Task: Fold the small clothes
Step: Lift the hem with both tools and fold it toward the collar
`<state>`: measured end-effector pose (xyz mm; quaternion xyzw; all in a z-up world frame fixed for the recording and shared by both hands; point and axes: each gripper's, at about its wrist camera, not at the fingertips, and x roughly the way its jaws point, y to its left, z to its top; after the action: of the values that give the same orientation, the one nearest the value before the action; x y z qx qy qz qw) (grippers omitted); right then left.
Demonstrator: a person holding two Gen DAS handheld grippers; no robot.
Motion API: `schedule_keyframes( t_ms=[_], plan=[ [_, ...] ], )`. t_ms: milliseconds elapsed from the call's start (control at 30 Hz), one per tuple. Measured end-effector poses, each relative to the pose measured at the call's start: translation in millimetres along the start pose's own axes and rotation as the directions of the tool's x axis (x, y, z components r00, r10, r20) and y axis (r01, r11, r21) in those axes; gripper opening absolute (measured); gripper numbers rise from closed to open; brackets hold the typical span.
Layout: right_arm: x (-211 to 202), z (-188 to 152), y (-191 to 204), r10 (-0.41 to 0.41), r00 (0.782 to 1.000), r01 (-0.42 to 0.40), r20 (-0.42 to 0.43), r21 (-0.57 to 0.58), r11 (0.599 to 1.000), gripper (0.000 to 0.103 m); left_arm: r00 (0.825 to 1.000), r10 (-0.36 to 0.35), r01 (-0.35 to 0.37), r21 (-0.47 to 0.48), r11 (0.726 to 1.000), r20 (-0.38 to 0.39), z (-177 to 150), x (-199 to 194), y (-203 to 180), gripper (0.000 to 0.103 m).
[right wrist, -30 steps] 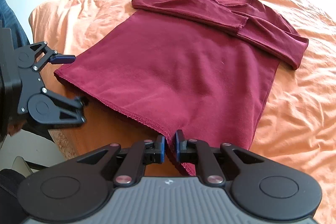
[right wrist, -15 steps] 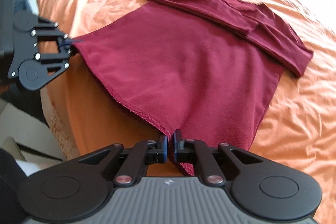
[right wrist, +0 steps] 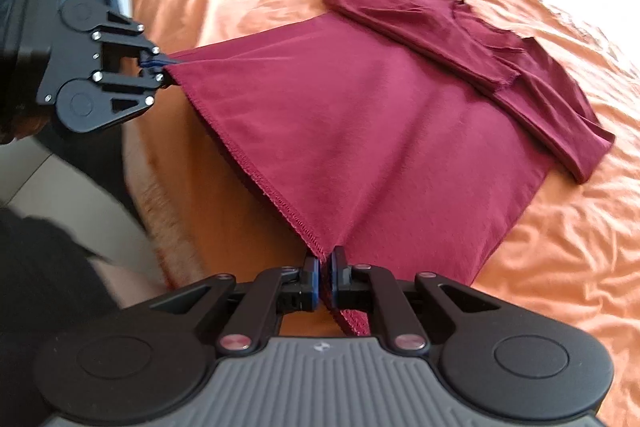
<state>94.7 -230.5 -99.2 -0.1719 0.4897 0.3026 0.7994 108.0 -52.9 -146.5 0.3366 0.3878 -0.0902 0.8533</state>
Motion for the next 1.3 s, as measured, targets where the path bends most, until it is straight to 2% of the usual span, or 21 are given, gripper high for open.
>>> schedule_keyframes(
  t_ms=[200,367,500,633,800,933,1033,1167,1300],
  plan=[
    [-10.1,-17.5,6.4,0.115,0.991,-0.113,-0.060,0.048,0.992,0.006,0.997,-0.064,0.063,-0.026,0.998,-0.040,-9.2,-16.5,4.3,0.003],
    [-14.0,-13.5,-11.1,0.155,0.987,-0.148,-0.041,0.148,0.978,0.006,0.993,-0.092,0.093,0.002,0.996,-0.073,-22.8,-35.2,-0.1,0.003],
    [-16.2,-1.1,-29.5,0.152,0.988,-0.149,0.003,0.195,0.969,0.006,0.994,-0.073,0.074,0.007,0.997,-0.083,-18.4,-32.8,6.8,0.004],
    [-22.0,18.4,-54.8,0.114,0.991,-0.128,0.073,0.246,0.961,0.006,0.996,-0.069,0.073,0.052,0.996,-0.063,-5.0,-26.5,19.3,0.004],
    [-26.0,62.0,-100.8,0.051,0.987,-0.094,0.155,0.283,0.954,0.006,0.995,-0.095,0.093,0.118,0.989,0.009,29.4,-12.7,53.8,0.004],
    [-20.1,105.2,-141.2,-0.005,0.982,-0.050,0.191,0.284,0.957,0.007,0.992,-0.101,0.088,0.163,0.983,0.077,71.8,9.6,84.9,0.004],
    [-9.7,136.4,-172.1,-0.040,0.979,-0.021,0.200,0.291,0.956,0.007,0.985,-0.121,0.101,0.157,0.982,0.120,109.3,31.5,109.9,0.004],
    [6.1,172.6,-213.9,-0.071,0.979,0.009,0.192,0.308,0.951,0.007,0.978,-0.112,0.080,0.178,0.981,0.179,156.7,64.3,133.7,0.005],
    [30.4,198.4,-251.5,-0.082,0.982,0.021,0.170,0.331,0.943,0.007,0.972,-0.141,0.110,0.166,0.980,0.189,196.6,101.2,151.9,0.005]
  ],
)
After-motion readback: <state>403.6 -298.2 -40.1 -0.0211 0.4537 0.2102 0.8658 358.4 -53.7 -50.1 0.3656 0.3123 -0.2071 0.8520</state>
